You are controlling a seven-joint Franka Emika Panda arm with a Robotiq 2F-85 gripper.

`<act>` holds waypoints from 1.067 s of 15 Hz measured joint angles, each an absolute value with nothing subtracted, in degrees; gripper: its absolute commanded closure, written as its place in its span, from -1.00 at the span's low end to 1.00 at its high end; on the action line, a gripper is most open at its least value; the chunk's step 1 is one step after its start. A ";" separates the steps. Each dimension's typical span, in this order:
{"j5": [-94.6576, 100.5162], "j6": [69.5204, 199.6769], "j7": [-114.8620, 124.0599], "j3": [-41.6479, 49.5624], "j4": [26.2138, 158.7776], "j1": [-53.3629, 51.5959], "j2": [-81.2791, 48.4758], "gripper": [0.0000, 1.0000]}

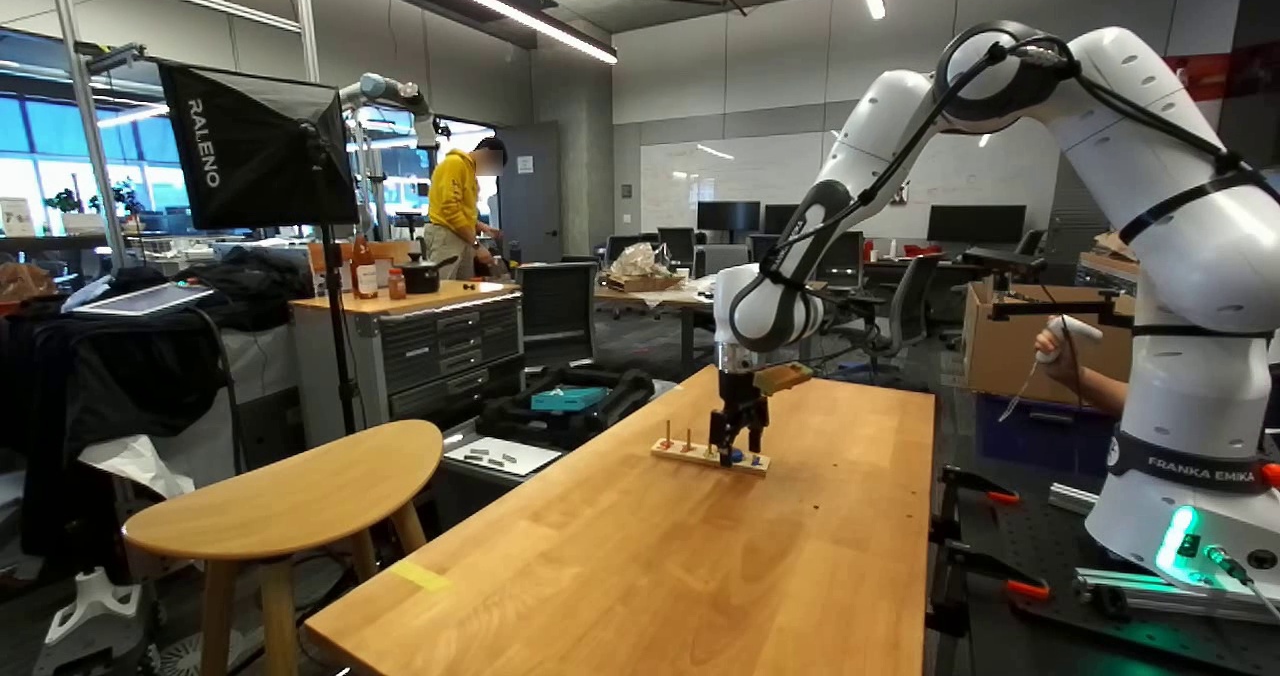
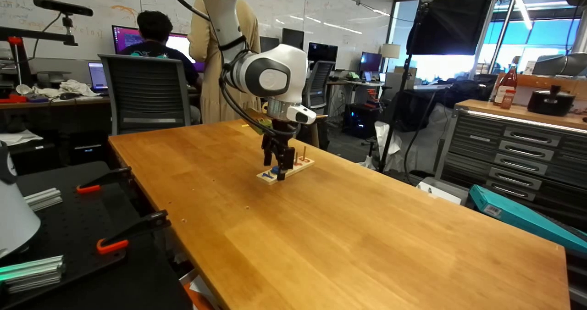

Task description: Put the blue disk on the table

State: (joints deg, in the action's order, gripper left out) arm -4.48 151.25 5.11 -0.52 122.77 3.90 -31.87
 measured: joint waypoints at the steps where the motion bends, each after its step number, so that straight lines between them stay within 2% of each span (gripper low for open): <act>1: -4.49 152.03 5.11 -0.84 122.89 3.89 -32.05 -1.00; 9: -4.78 152.62 5.14 -1.73 121.70 3.66 -31.94 -1.00; 10: -4.78 152.62 5.16 -1.72 121.44 3.63 -31.86 -0.93; 11: -4.78 152.62 5.18 -1.66 121.19 3.58 -31.76 -0.46; 13: -4.78 152.61 5.26 -1.18 120.85 3.33 -31.68 -0.37; 16: -4.77 152.60 5.31 -0.10 120.80 2.97 -31.71 0.13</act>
